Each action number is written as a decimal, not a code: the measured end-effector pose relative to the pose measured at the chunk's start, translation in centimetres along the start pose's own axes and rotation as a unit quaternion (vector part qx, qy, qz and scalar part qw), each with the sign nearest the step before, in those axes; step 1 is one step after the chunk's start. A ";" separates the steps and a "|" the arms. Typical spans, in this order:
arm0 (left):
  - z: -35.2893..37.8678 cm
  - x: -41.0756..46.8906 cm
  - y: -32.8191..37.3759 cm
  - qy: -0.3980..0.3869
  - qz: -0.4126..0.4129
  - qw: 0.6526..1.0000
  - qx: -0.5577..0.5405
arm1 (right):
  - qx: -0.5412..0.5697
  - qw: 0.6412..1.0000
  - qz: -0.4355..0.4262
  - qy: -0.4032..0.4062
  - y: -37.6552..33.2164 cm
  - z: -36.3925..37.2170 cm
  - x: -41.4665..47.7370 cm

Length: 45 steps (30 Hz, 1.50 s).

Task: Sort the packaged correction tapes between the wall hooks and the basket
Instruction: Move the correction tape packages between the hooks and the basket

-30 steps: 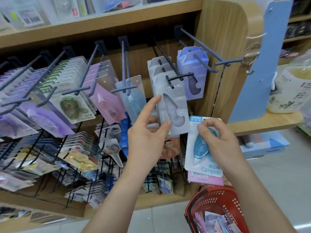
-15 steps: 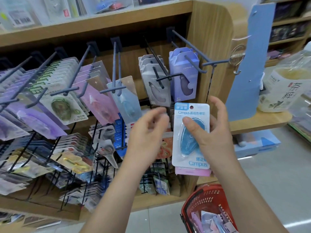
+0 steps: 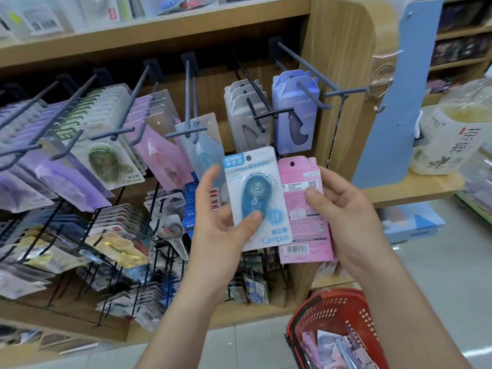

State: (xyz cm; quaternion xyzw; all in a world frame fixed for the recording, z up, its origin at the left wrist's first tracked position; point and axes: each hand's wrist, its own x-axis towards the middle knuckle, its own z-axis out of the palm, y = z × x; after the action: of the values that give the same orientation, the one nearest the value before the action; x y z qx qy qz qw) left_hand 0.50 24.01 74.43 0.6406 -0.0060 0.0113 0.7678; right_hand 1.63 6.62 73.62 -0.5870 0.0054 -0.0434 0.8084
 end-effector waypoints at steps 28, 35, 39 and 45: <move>-4.4 -3.6 1.0 0.042 -0.003 0.999 0.010 | 0.034 0.981 0.118 -0.151 1.9 7.7 -2.6; -7.1 -4.5 1.6 0.081 -0.026 0.994 -0.064 | -0.015 0.995 0.039 -0.088 2.7 8.9 -2.9; -9.5 -4.1 2.3 0.156 0.044 0.986 -0.051 | -0.040 0.995 -0.003 -0.091 2.0 9.1 -3.4; -12.4 -4.3 3.3 0.151 0.061 0.976 0.144 | -0.053 0.992 0.000 -0.117 1.7 10.4 -4.1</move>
State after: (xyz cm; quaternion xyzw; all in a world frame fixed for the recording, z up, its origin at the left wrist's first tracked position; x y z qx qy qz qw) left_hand -3.92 36.77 75.36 0.7336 0.0721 0.1555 0.6576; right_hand -1.73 17.33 75.04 -0.6304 -0.0872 0.0256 0.7710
